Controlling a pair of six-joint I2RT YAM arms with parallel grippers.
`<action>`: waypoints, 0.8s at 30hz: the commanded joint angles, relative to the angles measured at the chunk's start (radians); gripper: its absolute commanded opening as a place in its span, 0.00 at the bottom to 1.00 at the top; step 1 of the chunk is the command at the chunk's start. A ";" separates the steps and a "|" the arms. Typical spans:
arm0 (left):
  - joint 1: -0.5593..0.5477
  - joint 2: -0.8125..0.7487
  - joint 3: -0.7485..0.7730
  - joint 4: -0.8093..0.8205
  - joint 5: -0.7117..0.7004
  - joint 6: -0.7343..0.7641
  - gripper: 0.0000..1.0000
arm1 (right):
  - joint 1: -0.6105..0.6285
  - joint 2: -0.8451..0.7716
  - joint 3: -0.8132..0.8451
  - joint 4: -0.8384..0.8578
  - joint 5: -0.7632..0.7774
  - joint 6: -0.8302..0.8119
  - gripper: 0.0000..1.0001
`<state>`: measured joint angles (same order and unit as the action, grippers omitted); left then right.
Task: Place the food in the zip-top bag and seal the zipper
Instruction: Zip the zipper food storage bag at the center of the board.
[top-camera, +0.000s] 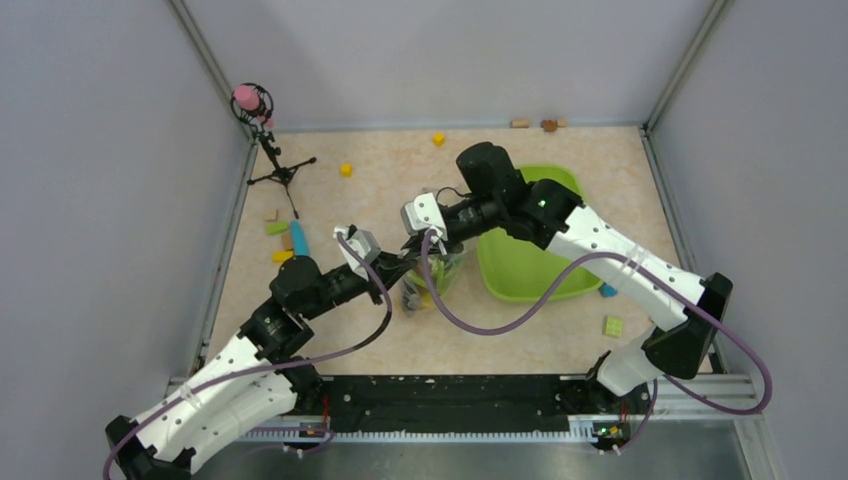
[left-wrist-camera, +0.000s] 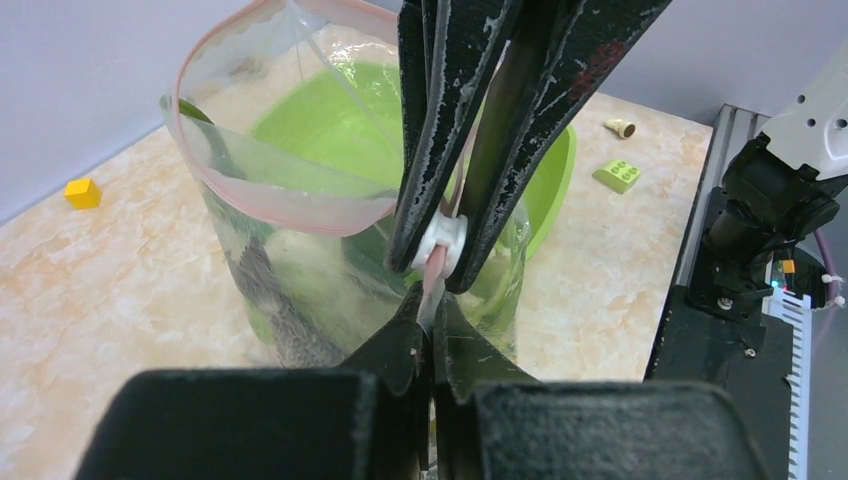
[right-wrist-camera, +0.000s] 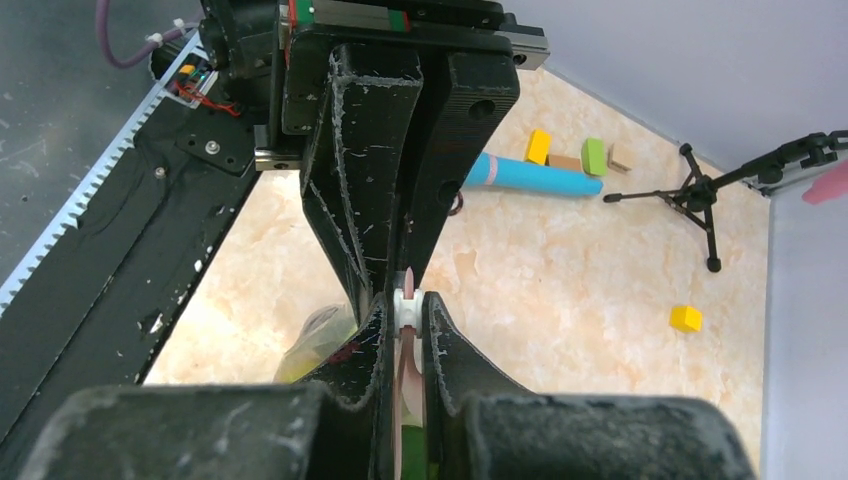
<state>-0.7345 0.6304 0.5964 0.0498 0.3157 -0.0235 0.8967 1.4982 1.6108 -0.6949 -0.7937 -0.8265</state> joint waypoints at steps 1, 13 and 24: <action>0.001 -0.049 -0.010 0.088 -0.032 -0.005 0.00 | 0.009 -0.033 0.001 0.004 0.061 -0.004 0.00; 0.001 -0.176 -0.056 0.071 -0.118 -0.039 0.00 | 0.009 -0.014 0.001 -0.027 0.180 -0.003 0.00; 0.001 -0.279 -0.109 0.053 -0.214 -0.062 0.00 | 0.008 -0.027 0.006 -0.027 0.353 0.002 0.00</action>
<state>-0.7357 0.4229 0.4984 0.0368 0.1703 -0.0593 0.9291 1.4994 1.6100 -0.6971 -0.6193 -0.8257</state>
